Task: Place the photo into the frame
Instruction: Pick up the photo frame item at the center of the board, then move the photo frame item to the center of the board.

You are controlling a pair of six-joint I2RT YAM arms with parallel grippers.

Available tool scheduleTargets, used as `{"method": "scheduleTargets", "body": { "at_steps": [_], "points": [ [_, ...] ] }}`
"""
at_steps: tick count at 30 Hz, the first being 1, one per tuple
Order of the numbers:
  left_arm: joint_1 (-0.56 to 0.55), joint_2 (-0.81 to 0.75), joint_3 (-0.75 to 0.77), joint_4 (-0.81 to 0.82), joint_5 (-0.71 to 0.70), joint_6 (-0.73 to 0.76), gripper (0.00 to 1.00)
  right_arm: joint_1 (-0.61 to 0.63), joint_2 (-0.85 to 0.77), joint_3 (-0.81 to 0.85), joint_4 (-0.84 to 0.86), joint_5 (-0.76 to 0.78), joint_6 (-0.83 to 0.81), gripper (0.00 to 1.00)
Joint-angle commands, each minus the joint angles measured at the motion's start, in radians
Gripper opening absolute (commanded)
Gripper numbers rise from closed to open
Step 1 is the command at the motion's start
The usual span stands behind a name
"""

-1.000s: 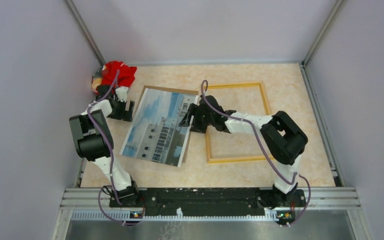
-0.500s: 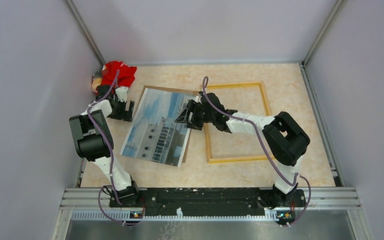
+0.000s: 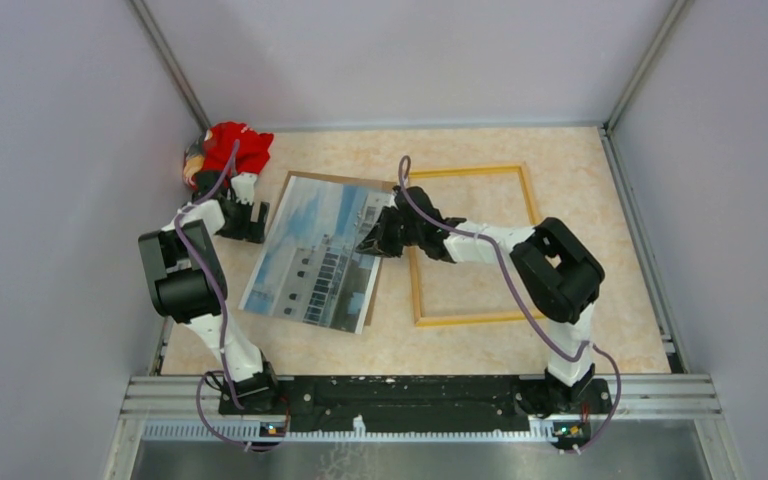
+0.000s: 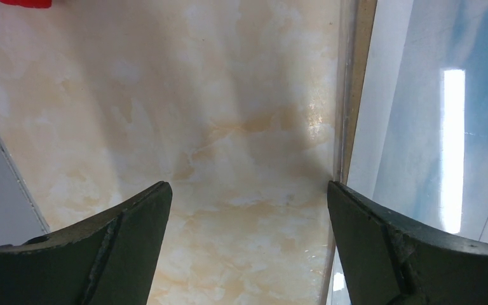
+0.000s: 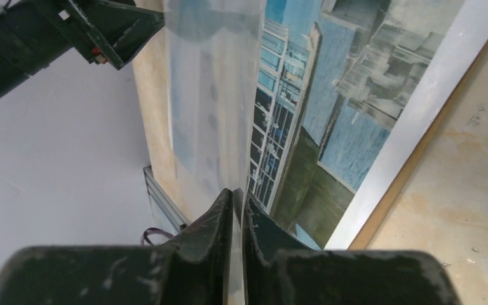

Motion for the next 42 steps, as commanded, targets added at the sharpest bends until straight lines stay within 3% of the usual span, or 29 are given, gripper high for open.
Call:
{"method": "scheduleTargets", "body": {
  "at_steps": [1,5,11,16,23,27,31,33,39,42],
  "points": [
    [-0.006,-0.006,0.028,-0.075,-0.034,0.027,0.98,-0.019,-0.017,0.078,0.062,-0.036,0.003,0.0],
    [-0.005,-0.044,0.137,-0.181,-0.001,0.036,0.98,-0.082,-0.063,0.13,0.073,-0.151,-0.006,0.0],
    [-0.036,-0.101,0.295,-0.325,0.104,0.06,0.98,-0.201,-0.201,0.264,-0.271,-0.212,-0.213,0.0],
    [-0.223,-0.122,0.277,-0.34,0.074,0.04,0.98,-0.406,-0.37,0.191,-0.488,-0.287,-0.345,0.0],
    [-0.535,-0.021,0.34,-0.335,0.178,-0.102,0.98,-0.746,-0.616,0.068,-0.753,-0.247,-0.511,0.0],
    [-0.684,0.087,0.418,-0.321,0.24,-0.201,0.98,-0.819,-0.691,0.098,-0.864,-0.18,-0.57,0.0],
    [-0.757,0.162,0.431,-0.281,0.313,-0.284,0.98,-0.823,-0.734,0.144,-0.936,-0.109,-0.595,0.0],
    [-0.793,0.178,0.406,-0.244,0.254,-0.276,0.98,-0.823,-0.741,0.165,-0.954,-0.092,-0.601,0.0],
    [-0.874,0.107,0.209,0.027,-0.104,-0.161,0.98,-0.823,-0.734,0.213,-0.959,-0.109,-0.588,0.0],
    [-0.879,0.104,0.168,0.072,-0.207,-0.119,0.98,-0.823,-0.726,0.234,-0.948,-0.125,-0.572,0.0]
  ]
}}
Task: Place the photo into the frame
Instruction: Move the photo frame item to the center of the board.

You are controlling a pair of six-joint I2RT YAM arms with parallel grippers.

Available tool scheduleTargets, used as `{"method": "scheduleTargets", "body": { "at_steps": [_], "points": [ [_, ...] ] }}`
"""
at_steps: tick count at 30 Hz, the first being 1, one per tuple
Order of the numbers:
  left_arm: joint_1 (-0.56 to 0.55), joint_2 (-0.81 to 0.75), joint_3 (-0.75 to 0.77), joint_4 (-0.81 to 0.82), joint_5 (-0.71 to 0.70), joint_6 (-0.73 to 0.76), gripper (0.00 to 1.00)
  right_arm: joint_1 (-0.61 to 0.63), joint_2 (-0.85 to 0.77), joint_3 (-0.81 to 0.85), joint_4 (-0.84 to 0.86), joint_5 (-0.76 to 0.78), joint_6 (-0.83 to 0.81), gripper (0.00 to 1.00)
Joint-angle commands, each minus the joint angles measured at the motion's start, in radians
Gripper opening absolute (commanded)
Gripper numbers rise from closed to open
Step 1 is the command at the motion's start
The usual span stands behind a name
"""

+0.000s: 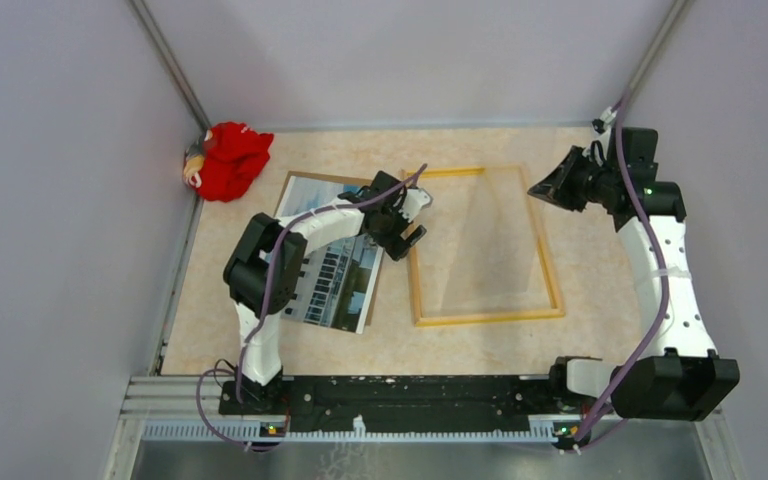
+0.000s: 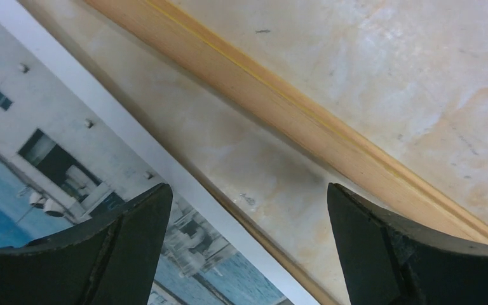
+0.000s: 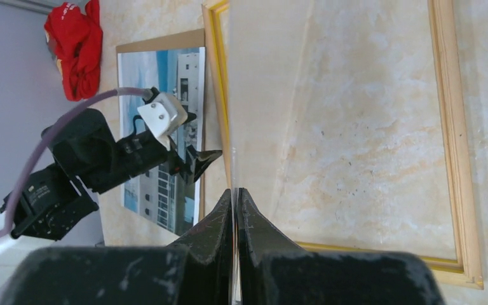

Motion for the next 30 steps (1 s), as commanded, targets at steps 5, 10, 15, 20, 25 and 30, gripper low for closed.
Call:
{"method": "scheduleTargets", "body": {
  "at_steps": [5,10,15,20,25,30],
  "points": [
    [-0.011,-0.025,-0.116,0.186,-0.351,0.127,0.98,-0.003,-0.011,0.066,0.051,-0.046,0.024,0.0],
    [-0.008,-0.039,-0.207,0.237,-0.456,0.174,0.98,-0.003,-0.014,0.047,0.069,-0.057,0.031,0.0],
    [0.012,-0.067,-0.276,0.238,-0.492,0.202,0.98,-0.003,-0.023,0.025,0.094,-0.078,0.047,0.0],
    [0.037,-0.11,-0.301,0.235,-0.492,0.216,0.98,-0.004,-0.033,0.002,0.111,-0.096,0.059,0.0],
    [0.037,-0.121,-0.196,0.117,-0.41,0.156,0.99,-0.003,-0.039,0.002,0.107,-0.101,0.058,0.0],
    [0.035,-0.091,0.052,-0.12,-0.051,-0.003,0.98,-0.003,-0.043,0.026,0.082,-0.086,0.046,0.0]
  ]
}}
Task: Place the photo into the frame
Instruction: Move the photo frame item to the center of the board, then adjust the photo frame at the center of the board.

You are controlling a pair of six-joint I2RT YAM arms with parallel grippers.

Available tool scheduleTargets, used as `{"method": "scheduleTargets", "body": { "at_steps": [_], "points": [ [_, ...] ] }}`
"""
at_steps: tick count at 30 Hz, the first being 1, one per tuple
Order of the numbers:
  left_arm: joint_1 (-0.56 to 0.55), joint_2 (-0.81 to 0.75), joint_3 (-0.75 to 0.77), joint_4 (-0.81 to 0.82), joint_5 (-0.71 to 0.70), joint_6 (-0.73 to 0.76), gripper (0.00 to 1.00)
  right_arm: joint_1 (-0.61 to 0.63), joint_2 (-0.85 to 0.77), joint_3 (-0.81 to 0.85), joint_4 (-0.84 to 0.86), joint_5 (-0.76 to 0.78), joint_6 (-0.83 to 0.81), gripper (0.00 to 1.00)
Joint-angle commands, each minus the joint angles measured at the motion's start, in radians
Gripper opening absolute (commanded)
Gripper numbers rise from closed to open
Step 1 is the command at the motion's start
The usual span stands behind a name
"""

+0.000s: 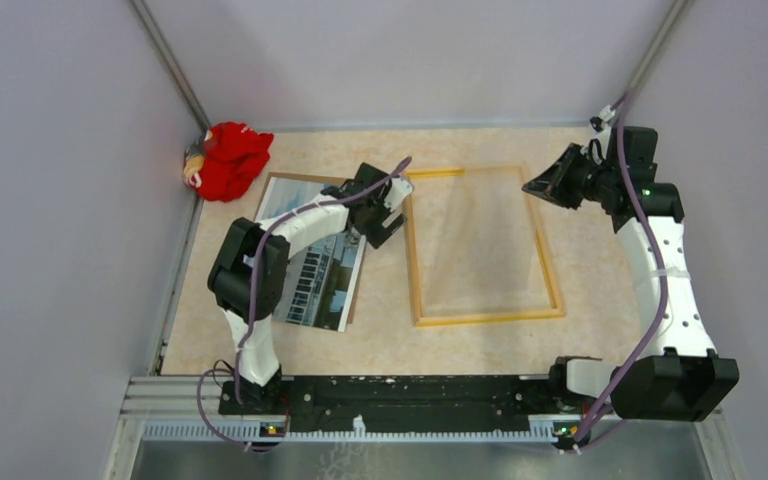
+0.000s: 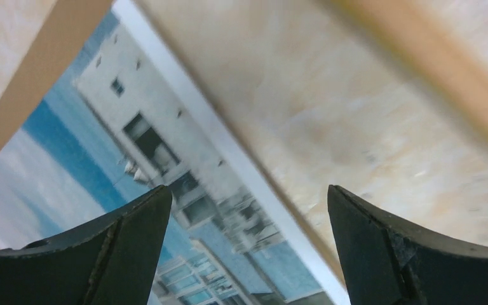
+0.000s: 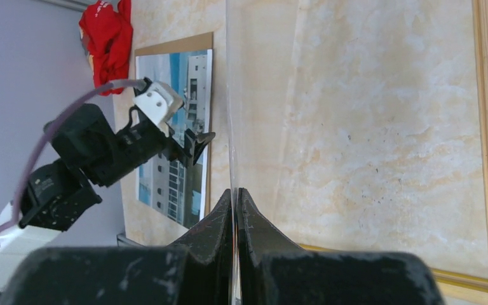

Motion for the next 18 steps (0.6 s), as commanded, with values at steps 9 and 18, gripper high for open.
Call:
{"method": "scheduleTargets", "body": {
  "at_steps": [9,18],
  "points": [
    [-0.003,0.163,0.37,-0.304,0.548,-0.262,0.98,-0.003,-0.053,0.048,-0.003,0.02,-0.016,0.0],
    [-0.018,0.224,0.361,-0.258,0.483,-0.293,0.93,-0.003,-0.061,0.039,-0.013,0.026,-0.02,0.0]
  ]
}}
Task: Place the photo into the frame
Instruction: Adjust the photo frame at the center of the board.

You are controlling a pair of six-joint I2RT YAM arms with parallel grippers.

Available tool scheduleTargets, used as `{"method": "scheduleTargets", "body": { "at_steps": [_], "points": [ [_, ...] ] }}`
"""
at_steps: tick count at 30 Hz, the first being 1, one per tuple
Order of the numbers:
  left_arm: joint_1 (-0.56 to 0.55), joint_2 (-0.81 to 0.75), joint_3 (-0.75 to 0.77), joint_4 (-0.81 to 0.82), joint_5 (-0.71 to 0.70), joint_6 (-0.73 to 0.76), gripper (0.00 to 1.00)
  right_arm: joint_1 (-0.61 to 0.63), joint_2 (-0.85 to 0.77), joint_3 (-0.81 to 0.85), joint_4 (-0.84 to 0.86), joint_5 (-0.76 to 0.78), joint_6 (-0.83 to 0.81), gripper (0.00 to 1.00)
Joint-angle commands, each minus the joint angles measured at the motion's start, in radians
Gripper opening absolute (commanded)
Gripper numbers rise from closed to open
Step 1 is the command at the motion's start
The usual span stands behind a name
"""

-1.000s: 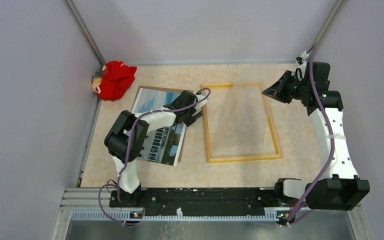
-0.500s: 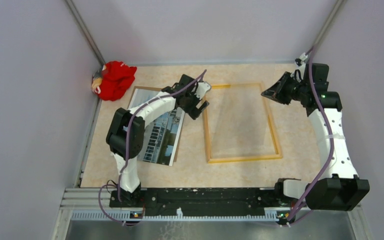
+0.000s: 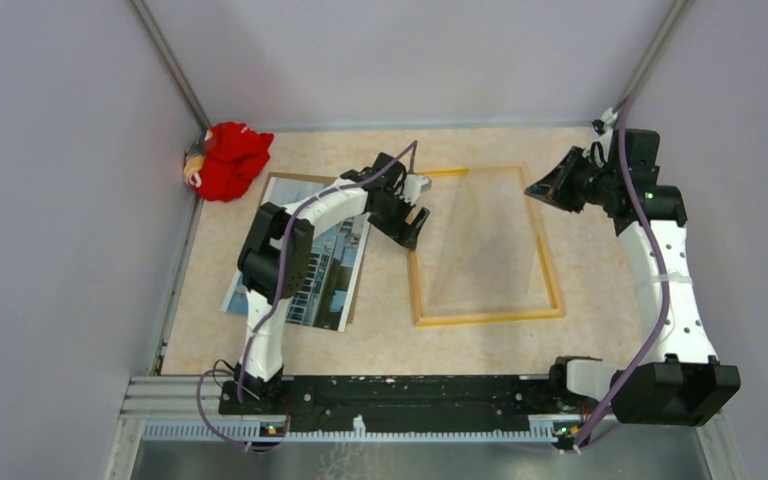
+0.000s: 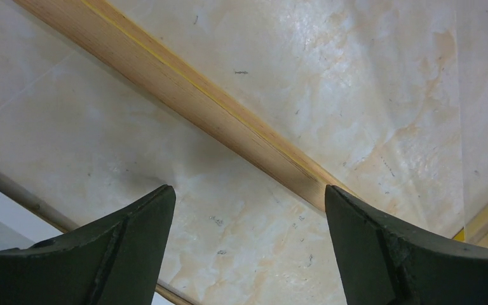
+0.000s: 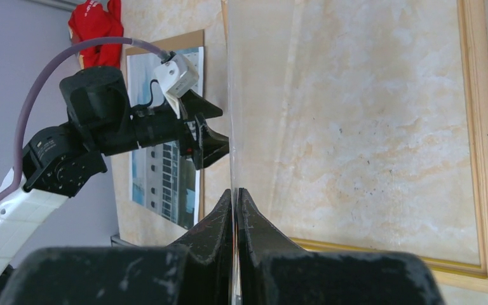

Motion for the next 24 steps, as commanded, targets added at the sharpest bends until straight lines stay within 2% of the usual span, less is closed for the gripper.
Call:
{"method": "scheduleTargets", "body": {
  "at_steps": [1,6,13,19,24],
  "points": [
    [-0.014,0.003,0.004,0.018,-0.006,-0.033,0.92,-0.004,-0.04,0.036,0.025,-0.002,-0.008,0.0],
    [-0.019,0.021,-0.012,0.037,-0.002,-0.034,0.86,-0.003,-0.046,0.038,0.023,-0.004,-0.01,0.0],
    [-0.041,0.015,-0.013,0.042,0.011,-0.042,0.82,-0.003,-0.05,0.028,0.021,-0.006,-0.015,0.0],
    [-0.065,0.025,-0.036,0.054,-0.043,-0.02,0.6,-0.003,-0.057,0.015,0.024,-0.012,-0.011,0.0],
    [-0.069,0.021,-0.079,0.077,-0.123,0.009,0.48,-0.004,-0.061,0.006,0.032,-0.019,-0.01,0.0]
  ]
}}
